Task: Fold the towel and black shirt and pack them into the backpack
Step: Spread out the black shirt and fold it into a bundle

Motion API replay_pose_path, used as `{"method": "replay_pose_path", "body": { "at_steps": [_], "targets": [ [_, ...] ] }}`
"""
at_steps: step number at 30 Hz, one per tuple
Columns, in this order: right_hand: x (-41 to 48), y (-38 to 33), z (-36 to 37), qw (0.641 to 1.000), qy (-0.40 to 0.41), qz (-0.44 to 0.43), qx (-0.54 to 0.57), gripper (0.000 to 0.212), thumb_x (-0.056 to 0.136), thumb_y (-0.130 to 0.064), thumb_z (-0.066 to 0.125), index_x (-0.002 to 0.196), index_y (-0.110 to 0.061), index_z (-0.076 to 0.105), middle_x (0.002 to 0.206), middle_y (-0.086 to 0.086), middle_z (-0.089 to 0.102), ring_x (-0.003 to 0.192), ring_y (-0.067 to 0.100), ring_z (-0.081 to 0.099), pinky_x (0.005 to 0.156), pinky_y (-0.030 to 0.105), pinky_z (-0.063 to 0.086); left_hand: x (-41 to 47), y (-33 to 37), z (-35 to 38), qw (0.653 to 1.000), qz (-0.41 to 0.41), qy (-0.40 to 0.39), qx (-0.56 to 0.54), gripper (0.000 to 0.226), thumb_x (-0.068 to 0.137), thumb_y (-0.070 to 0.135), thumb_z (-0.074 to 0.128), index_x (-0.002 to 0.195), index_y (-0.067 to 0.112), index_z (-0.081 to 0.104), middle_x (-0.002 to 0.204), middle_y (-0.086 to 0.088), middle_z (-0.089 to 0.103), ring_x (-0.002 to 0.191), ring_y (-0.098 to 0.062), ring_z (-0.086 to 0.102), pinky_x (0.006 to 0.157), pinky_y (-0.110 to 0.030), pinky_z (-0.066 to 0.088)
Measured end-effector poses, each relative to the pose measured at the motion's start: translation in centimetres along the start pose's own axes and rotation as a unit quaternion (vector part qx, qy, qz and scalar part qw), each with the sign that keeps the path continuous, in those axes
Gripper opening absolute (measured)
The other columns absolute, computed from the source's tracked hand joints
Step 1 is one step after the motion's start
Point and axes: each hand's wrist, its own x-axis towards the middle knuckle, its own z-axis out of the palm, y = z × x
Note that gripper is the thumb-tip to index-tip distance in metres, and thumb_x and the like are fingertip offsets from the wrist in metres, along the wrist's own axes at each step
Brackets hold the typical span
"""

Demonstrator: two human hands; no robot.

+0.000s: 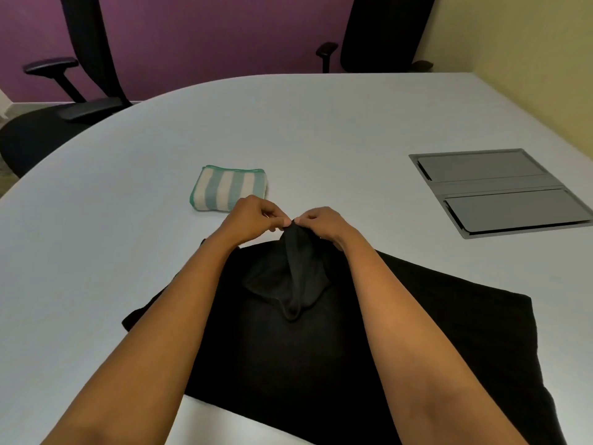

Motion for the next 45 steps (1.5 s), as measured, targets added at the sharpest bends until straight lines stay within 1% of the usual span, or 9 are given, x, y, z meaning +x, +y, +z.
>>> {"method": "replay_pose_path", "body": {
  "at_steps": [9, 18, 23, 27, 30, 34, 37, 41, 45],
  "targets": [
    [-2.7, -0.2, 0.3, 0.987, 0.037, -0.142, 0.069, 0.018, 0.09, -0.025, 0.059, 0.097, -0.014, 0.072, 0.101, -0.003, 0.07, 0.095, 0.01, 0.062, 0.081, 0.014, 0.045, 1.0, -0.1, 0.5, 0.952, -0.251, -0.156, 0.078, 0.058, 0.1, 0.047, 0.031, 0.119, 0.0, 0.059, 0.123, -0.016, 0.059, 0.109, -0.029, 0.057, 0.097, -0.036, 0.043],
    [-4.0, 1.4, 0.4, 0.974, 0.066, -0.155, 0.148, 0.014, 0.09, -0.026, 0.061, 0.096, -0.017, 0.071, 0.095, -0.01, 0.069, 0.081, -0.001, 0.06, 0.071, 0.001, 0.043, 0.7, 1.0, 1.7, 0.887, -0.326, -0.297, 0.137, 0.036, 0.096, 0.004, 0.043, 0.13, -0.008, 0.047, 0.138, -0.025, 0.045, 0.123, -0.037, 0.048, 0.101, -0.039, 0.04],
    [-4.4, 2.5, 2.2, 0.969, 0.09, -0.17, 0.158, 0.016, 0.091, -0.029, 0.06, 0.101, -0.02, 0.07, 0.101, -0.012, 0.067, 0.091, -0.001, 0.059, 0.081, 0.008, 0.045, 0.7, -0.1, 2.4, 0.9, -0.34, -0.26, 0.08, 0.03, 0.093, 0.009, 0.051, 0.117, -0.01, 0.056, 0.127, -0.025, 0.055, 0.122, -0.039, 0.05, 0.101, -0.04, 0.041],
    [-4.8, 4.9, 4.3, 0.921, 0.279, -0.114, 0.247, 0.025, 0.097, -0.031, 0.048, 0.114, -0.022, 0.064, 0.113, -0.013, 0.062, 0.106, -0.004, 0.054, 0.093, 0.014, 0.043, 0.5, -0.7, 3.2, 0.924, -0.302, -0.204, 0.113, 0.034, 0.09, 0.009, 0.054, 0.119, -0.008, 0.056, 0.124, -0.023, 0.057, 0.101, -0.035, 0.057, 0.087, -0.039, 0.046],
    [-5.6, 8.4, 6.0, 0.924, 0.357, -0.054, 0.126, 0.031, 0.1, -0.03, 0.04, 0.125, -0.021, 0.056, 0.127, -0.007, 0.056, 0.12, 0.005, 0.047, 0.106, 0.029, 0.037, 0.0, -0.9, 3.4, 0.939, -0.273, -0.16, 0.133, 0.027, 0.089, 0.012, 0.055, 0.109, -0.006, 0.06, 0.114, -0.022, 0.06, 0.087, -0.03, 0.054, 0.079, -0.035, 0.045],
    [-7.1, 11.4, 7.9, 0.948, 0.298, -0.032, -0.108, 0.052, 0.099, -0.045, 0.022, 0.144, -0.023, 0.037, 0.15, -0.004, 0.036, 0.141, 0.014, 0.028, 0.116, 0.032, 0.017, 0.0, -0.5, 2.9, 0.956, -0.25, -0.094, 0.12, 0.015, 0.084, 0.012, 0.059, 0.081, -0.002, 0.055, 0.092, -0.015, 0.057, 0.081, -0.026, 0.054, 0.072, -0.03, 0.043],
    [-7.3, 11.8, 8.4, 0.941, 0.237, -0.036, -0.241, 0.072, 0.089, -0.053, -0.003, 0.149, -0.025, 0.025, 0.157, -0.004, 0.023, 0.146, 0.017, 0.015, 0.118, 0.038, 0.007, 0.1, -0.4, 1.8, 0.973, -0.206, -0.005, 0.103, 0.022, 0.078, 0.024, 0.067, 0.09, 0.007, 0.071, 0.087, -0.005, 0.069, 0.087, -0.021, 0.065, 0.077, -0.029, 0.051],
    [-7.5, 11.8, 8.4, 0.931, 0.216, -0.029, -0.292, 0.075, 0.087, -0.059, -0.012, 0.15, -0.03, 0.017, 0.158, -0.003, 0.017, 0.147, 0.02, 0.009, 0.118, 0.042, 0.006, 0.4, 0.7, -0.3, 0.961, -0.072, 0.254, 0.079, 0.018, 0.085, 0.026, 0.063, 0.101, 0.024, 0.071, 0.099, 0.002, 0.07, 0.09, -0.019, 0.064, 0.071, -0.028, 0.048],
    [-7.1, 11.8, 8.5, 0.931, 0.202, -0.022, -0.304, 0.074, 0.086, -0.06, -0.01, 0.15, -0.033, 0.013, 0.159, -0.004, 0.016, 0.148, 0.021, 0.007, 0.118, 0.043, 0.005, 2.3, 0.9, -1.8, 0.951, -0.008, 0.285, -0.122, 0.025, 0.088, 0.012, 0.063, 0.112, 0.018, 0.064, 0.111, -0.004, 0.065, 0.089, -0.013, 0.06, 0.082, -0.023, 0.05]
  ]
}}
